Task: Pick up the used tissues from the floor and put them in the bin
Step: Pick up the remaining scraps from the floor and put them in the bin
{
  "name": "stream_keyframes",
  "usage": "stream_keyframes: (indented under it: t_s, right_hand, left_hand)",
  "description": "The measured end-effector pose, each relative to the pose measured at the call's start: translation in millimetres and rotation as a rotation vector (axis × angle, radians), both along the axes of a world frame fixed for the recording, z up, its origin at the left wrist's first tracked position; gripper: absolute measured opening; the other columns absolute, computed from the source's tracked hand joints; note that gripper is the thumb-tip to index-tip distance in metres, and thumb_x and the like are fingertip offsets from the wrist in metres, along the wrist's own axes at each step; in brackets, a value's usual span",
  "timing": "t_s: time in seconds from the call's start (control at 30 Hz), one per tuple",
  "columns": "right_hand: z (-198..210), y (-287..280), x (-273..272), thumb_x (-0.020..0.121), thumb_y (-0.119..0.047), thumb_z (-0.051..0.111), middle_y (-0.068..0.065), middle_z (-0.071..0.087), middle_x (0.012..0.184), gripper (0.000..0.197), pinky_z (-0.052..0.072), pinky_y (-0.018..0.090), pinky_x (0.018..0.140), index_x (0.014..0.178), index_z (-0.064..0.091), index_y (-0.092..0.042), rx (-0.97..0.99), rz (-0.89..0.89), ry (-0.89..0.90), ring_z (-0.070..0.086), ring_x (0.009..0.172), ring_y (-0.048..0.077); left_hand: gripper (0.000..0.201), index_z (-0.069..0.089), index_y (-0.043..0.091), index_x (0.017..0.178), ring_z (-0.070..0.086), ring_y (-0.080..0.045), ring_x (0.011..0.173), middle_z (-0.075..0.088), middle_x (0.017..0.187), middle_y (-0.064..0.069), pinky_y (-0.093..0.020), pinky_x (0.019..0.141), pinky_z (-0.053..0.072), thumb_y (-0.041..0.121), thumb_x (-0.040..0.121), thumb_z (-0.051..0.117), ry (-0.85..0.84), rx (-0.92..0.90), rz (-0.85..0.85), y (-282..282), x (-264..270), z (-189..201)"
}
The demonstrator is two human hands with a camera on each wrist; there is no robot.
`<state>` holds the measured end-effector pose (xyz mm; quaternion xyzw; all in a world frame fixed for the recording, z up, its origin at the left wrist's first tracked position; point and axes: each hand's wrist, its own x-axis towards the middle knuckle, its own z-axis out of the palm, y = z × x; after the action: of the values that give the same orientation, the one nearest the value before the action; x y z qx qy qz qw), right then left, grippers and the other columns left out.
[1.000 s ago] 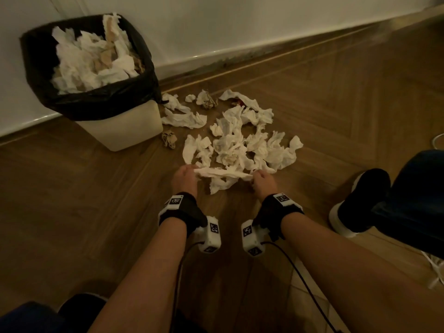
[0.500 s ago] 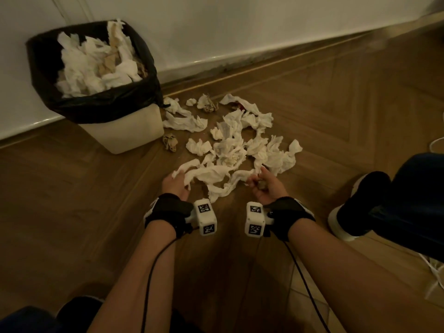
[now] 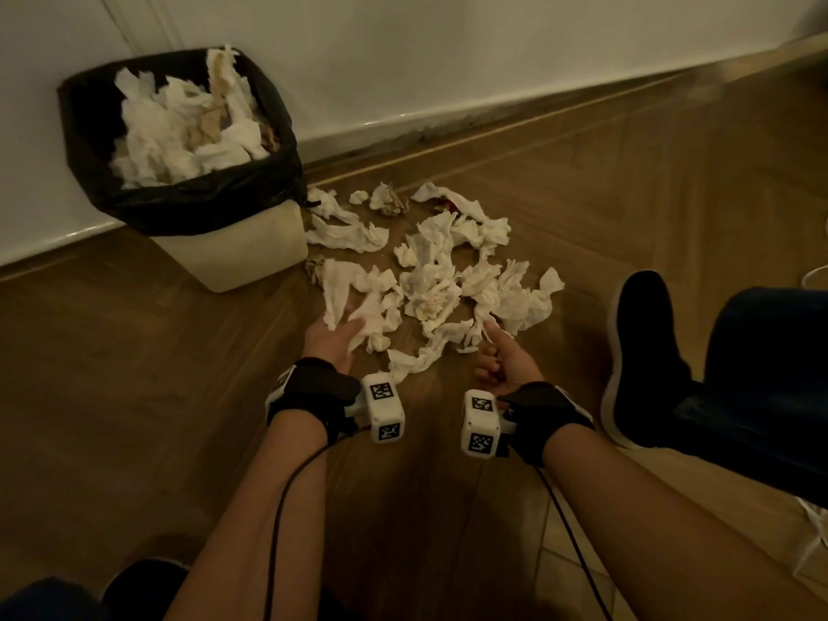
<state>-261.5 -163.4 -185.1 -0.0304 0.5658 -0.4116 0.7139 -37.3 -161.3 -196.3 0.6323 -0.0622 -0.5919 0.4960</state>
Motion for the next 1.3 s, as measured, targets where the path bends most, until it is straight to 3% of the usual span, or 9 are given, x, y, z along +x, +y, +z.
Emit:
stream_keyframes:
  t_s: [0.1, 0.27, 0.53, 0.73, 0.87, 0.97, 1.1, 1.2, 1.3]
  right_hand:
    - [4.7, -5.4, 2.7, 0.094, -0.025, 0.054, -0.005, 0.036, 0.056, 0.005, 0.027, 0.016, 0.034, 0.096, 0.054, -0.020, 0.036, -0.029, 0.020, 0.033, 0.037, 0.005]
    - [7.2, -7.0, 6.4, 0.092, -0.004, 0.053, 0.010, 0.063, 0.097, 0.026, 0.056, 0.017, 0.052, 0.114, 0.059, -0.016, 0.020, -0.139, -0.028, 0.064, 0.071, 0.011]
    - [8.4, -13.8, 21.8, 0.095, -0.053, 0.040, -0.007, 0.034, 0.042, 0.041, 0.020, 0.015, 0.032, 0.072, 0.046, -0.019, 0.018, 0.034, 0.050, 0.026, 0.030, 0.006]
    - [37.6, -28.1, 48.0, 0.099, -0.046, 0.034, -0.008, 0.029, 0.040, 0.039, 0.017, 0.013, 0.034, 0.068, 0.041, -0.023, -0.040, 0.155, 0.115, 0.020, 0.029, 0.008]
    - [61.9, -47.4, 73.0, 0.099, -0.045, 0.035, -0.006, 0.029, 0.045, 0.037, 0.018, 0.016, 0.035, 0.072, 0.043, -0.021, -0.131, 0.216, 0.219, 0.021, 0.032, 0.009]
    - [84.7, -68.1, 98.6, 0.100, -0.041, 0.034, -0.002, 0.035, 0.057, 0.032, 0.024, 0.018, 0.036, 0.081, 0.046, -0.018, -0.273, 0.320, 0.328, 0.029, 0.040, 0.009]
    - [115.3, -93.5, 141.2, 0.096, -0.008, 0.036, 0.002, 0.036, 0.067, 0.013, 0.025, 0.023, 0.048, 0.092, 0.045, -0.017, -0.464, 0.420, 0.339, 0.031, 0.055, 0.012]
    - [136.1, -110.3, 168.4, 0.091, 0.004, 0.040, 0.013, 0.049, 0.101, 0.042, 0.046, 0.031, 0.070, 0.128, 0.041, -0.016, -0.638, 0.638, 0.607, 0.049, 0.078, 0.019]
    - [155.5, -123.5, 193.5, 0.093, -0.003, 0.046, 0.016, 0.035, 0.133, 0.041, 0.041, 0.037, 0.106, 0.132, 0.043, -0.015, -0.832, 0.769, 0.899, 0.051, 0.112, 0.029]
  left_hand:
    - [0.024, 0.060, 0.007, 0.110, 0.060, -0.026, 0.106, 0.060, 0.121, -0.020, -0.035, 0.097, 0.047, -0.003, 0.090, 0.051, 0.075, -0.025, -0.024, 0.6, 2.9, -0.1]
    - [0.031, 0.060, 0.011, 0.115, 0.063, -0.020, 0.093, 0.062, 0.112, -0.013, -0.023, 0.071, 0.053, -0.005, 0.091, 0.048, 0.115, -0.064, 0.001, 0.9, 7.3, 2.4]
    - [0.018, 0.053, 0.014, 0.079, 0.052, -0.021, 0.082, 0.052, 0.088, -0.007, -0.038, 0.075, 0.047, 0.025, 0.092, 0.049, 0.180, -0.031, 0.125, -9.4, 13.7, 18.7]
    - [0.027, 0.058, 0.026, 0.097, 0.052, -0.017, 0.115, 0.054, 0.128, -0.005, -0.037, 0.101, 0.042, 0.001, 0.091, 0.053, -0.380, -0.178, -0.157, -13.1, 26.5, 29.8]
    - [0.021, 0.059, 0.014, 0.097, 0.064, -0.006, 0.062, 0.062, 0.093, -0.005, -0.025, 0.059, 0.055, 0.007, 0.098, 0.040, -0.200, -0.289, -0.092, -22.2, 31.3, 65.9]
    - [0.028, 0.062, 0.022, 0.090, 0.046, -0.005, 0.037, 0.047, 0.062, 0.001, -0.018, 0.035, 0.036, 0.024, 0.100, 0.036, -0.272, -0.385, -0.151, -29.1, 41.4, 96.9]
    - [0.040, 0.065, 0.027, 0.080, 0.044, -0.009, 0.049, 0.046, 0.057, 0.005, -0.020, 0.046, 0.038, 0.047, 0.095, 0.033, -0.532, -0.534, -0.060, -32.3, 64.9, 144.2]
    - [0.035, 0.056, 0.007, 0.116, 0.054, -0.031, 0.100, 0.054, 0.102, -0.015, -0.038, 0.090, 0.043, 0.025, 0.096, 0.033, -0.723, -0.528, 0.003, -40.3, 93.5, 169.6]
    - [0.029, 0.048, 0.003, 0.119, 0.039, -0.014, 0.108, 0.032, 0.118, -0.006, -0.013, 0.099, 0.026, 0.006, 0.098, 0.030, -0.980, -0.544, 0.031, -41.6, 122.9, 186.9]
